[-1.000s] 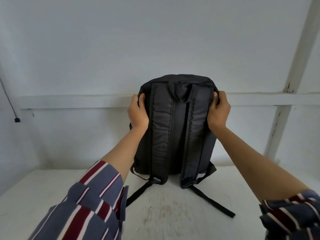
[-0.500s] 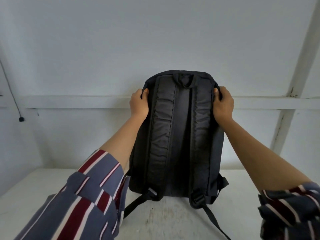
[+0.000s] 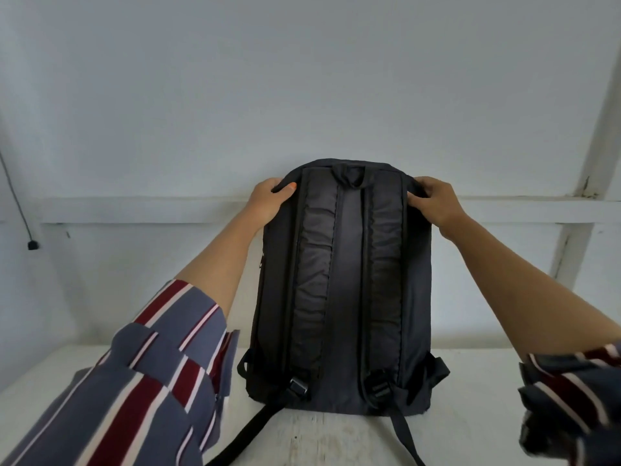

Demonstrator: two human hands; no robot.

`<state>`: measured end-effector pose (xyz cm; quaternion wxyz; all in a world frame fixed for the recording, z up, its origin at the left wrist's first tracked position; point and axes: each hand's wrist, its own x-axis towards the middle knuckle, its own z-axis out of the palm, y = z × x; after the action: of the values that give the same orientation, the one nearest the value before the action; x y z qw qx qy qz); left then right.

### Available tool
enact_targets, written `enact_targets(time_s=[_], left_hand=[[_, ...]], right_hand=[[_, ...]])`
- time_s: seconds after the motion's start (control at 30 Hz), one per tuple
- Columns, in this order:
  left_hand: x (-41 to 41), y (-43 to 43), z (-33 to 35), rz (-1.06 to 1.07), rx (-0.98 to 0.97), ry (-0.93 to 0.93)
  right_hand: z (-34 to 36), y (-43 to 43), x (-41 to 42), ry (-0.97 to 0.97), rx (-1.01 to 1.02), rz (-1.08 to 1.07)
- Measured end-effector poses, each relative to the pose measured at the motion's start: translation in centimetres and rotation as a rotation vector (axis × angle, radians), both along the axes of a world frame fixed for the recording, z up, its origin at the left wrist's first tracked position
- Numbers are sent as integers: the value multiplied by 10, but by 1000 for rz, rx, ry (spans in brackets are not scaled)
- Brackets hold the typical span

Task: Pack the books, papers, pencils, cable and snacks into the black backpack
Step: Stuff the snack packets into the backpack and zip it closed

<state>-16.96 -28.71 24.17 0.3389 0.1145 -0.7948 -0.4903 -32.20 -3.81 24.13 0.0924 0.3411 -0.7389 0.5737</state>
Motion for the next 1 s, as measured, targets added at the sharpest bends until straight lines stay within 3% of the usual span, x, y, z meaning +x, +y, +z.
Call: enact_targets(time_s=[0.37,0.5,0.6,0.73,0.87,1.0], left_hand=[[-5,-11,5,-166,215,-1],[-24,0,1,18,279,123],[-42,7,-5,230,132,185],[-46,16,-12,484,-18,29],[-21,33,-42,652,-170,185],[22,51,-130,611,-61,239]], right_hand=[[6,-10,-14,-268,-187,190],[3,-21,-18,-231,-270,56],[-2,-30,-23,-109,-279,-117],[-7,-29,-17,12,42,-354],[-36,-12,19,68,-40,-336],[-112,13,60,52,-135,-302]])
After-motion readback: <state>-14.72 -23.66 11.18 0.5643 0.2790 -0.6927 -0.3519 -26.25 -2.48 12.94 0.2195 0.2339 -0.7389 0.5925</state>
